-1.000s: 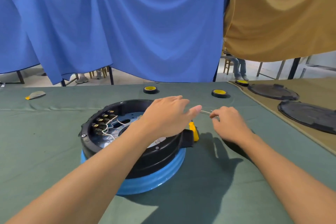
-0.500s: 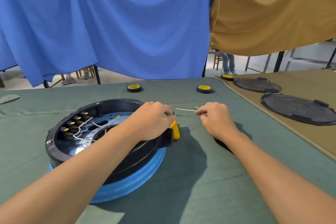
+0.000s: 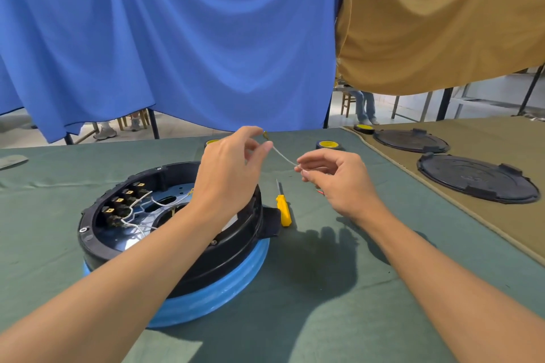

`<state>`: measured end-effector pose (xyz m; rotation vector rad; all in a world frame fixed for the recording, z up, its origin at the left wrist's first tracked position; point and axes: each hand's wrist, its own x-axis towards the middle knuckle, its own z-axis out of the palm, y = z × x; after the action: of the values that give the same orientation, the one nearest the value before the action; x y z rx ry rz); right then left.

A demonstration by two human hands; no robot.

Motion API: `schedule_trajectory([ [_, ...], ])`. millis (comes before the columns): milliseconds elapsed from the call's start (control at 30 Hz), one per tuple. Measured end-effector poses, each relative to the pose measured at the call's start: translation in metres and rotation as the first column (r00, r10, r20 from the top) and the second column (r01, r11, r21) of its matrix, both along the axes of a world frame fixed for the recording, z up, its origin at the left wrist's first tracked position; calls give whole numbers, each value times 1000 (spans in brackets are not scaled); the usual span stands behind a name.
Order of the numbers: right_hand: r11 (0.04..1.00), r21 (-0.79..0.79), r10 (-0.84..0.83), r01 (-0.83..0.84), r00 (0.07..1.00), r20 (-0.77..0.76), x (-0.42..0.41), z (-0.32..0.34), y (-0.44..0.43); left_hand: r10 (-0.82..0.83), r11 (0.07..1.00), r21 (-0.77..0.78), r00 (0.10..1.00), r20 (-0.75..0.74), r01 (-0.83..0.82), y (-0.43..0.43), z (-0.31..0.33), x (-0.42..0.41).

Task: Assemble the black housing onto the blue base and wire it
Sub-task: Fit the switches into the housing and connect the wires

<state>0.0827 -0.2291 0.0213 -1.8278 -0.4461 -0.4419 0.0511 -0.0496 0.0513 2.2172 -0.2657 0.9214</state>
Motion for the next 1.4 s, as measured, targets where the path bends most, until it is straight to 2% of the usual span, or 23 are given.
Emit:
schedule_trajectory([
  [133, 997, -78, 9, -9, 1000, -8, -3, -2, 4, -26, 1000, 3, 998, 56, 26, 2, 1, -1],
  [200, 998, -63, 15, -16, 1000, -23, -5, -2, 5, -17, 1000, 1, 998, 66, 17, 3, 1, 0],
  [267, 999, 41, 30, -27, 998, -63, -8, 2, 6, -16, 999, -34, 999, 51, 18, 5, 2, -1],
  [333, 975, 220, 51, -18, 988, -144, -8, 7, 7, -3, 996, -86, 1000, 28, 5, 6, 3, -2],
  [433, 907, 417, 201, -61, 933, -300, -7, 10, 3, 53, 982, -183, 999, 0, -52, 10, 5, 0],
  [533, 887, 444, 312, -128, 875, -370, -7, 6, 0, 103, 958, -264, 994, -40, -110, 14, 5, 4],
  [700, 893, 432, 286, -131, 904, -318, -10, 8, 6, 117, 936, -331, 992, -39, -123, 17, 7, 3],
  [800, 919, 349, 284, -182, 921, -268, -13, 11, 7, 85, 886, -451, 994, -70, -108, 24, 11, 0],
  [967, 961, 70, 275, -267, 945, -178, -22, 23, 19, -47, 790, -613, 995, -85, -15, 46, 19, -14],
  [1100, 997, 12, 77, -77, 997, -24, -28, 42, 41, -75, 773, -634, 996, -37, 35, 62, 23, -27],
  [1167, 991, -133, 22, -7, 993, 113, -34, 52, 60, -90, 773, -631, 996, -10, 64, 66, 23, -32],
  [1267, 936, -350, 79, 24, 958, 277, -44, 64, 94, -120, 748, -654, 992, 37, 115, 70, 22, -38],
  [1333, 914, -405, 128, 22, 931, 341, -48, 71, 116, -111, 718, -686, 992, 56, 119, 75, 22, -41],
  [1400, 920, -390, 132, 26, 919, 371, -49, 76, 133, -105, 691, -712, 992, 74, 126, 83, 22, -44],
])
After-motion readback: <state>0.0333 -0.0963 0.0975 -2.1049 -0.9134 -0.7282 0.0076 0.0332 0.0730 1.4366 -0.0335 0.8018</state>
